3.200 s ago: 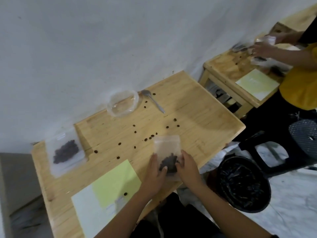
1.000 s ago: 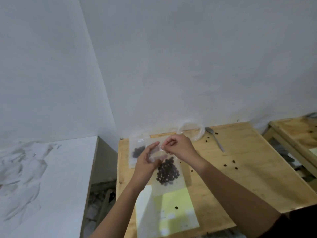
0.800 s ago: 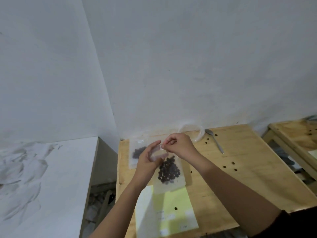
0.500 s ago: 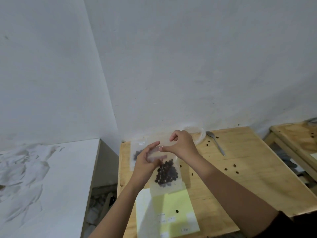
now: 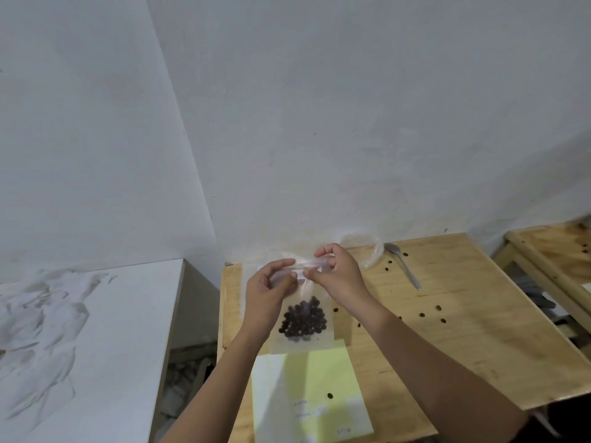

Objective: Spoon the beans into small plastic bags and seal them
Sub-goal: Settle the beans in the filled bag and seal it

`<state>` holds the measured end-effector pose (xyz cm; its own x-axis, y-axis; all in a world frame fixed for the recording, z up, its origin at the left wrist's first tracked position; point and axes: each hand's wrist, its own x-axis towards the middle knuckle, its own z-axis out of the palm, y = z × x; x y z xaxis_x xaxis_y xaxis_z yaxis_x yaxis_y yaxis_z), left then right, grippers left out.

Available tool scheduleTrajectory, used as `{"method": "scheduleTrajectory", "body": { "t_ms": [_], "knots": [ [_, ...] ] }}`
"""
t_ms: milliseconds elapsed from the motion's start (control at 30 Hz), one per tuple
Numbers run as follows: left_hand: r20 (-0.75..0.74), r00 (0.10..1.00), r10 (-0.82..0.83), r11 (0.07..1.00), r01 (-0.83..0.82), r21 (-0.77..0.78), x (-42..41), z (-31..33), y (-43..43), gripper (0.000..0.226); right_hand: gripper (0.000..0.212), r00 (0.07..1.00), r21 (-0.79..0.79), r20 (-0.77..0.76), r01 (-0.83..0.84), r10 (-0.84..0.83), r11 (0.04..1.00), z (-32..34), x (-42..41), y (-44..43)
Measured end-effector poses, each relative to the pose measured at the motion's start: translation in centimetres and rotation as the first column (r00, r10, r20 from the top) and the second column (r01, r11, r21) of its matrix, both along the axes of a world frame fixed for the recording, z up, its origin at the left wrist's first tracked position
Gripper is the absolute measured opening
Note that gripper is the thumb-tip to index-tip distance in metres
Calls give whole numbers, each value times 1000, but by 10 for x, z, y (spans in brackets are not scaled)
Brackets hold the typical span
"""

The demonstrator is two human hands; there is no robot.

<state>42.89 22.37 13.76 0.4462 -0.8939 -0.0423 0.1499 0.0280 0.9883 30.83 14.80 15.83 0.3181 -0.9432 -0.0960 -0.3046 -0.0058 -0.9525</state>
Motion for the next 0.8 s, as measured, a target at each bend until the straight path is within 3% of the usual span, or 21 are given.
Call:
{"method": "scheduleTrajectory", "body": {
  "t_ms": [333,433,600,800],
  "knots": [
    [149,988,-49,999,48,12,16,-13,-10,51,26,992,84,109,55,-64,995,-4,2,-20],
    [183,983,-32,999,24,43,22,-19,-15,55,31,989,109,145,1,-17,994,-6,6,-20],
    [183,982,52,997,-63,54,35,-28,-27,57,43,990,81,57,-130,126,988,-31,18,-14],
    [223,974,44,987,-78,143,51,-52,-35,52,43,998,48,-46,-32,34,998,-52,35,-35]
  ]
}}
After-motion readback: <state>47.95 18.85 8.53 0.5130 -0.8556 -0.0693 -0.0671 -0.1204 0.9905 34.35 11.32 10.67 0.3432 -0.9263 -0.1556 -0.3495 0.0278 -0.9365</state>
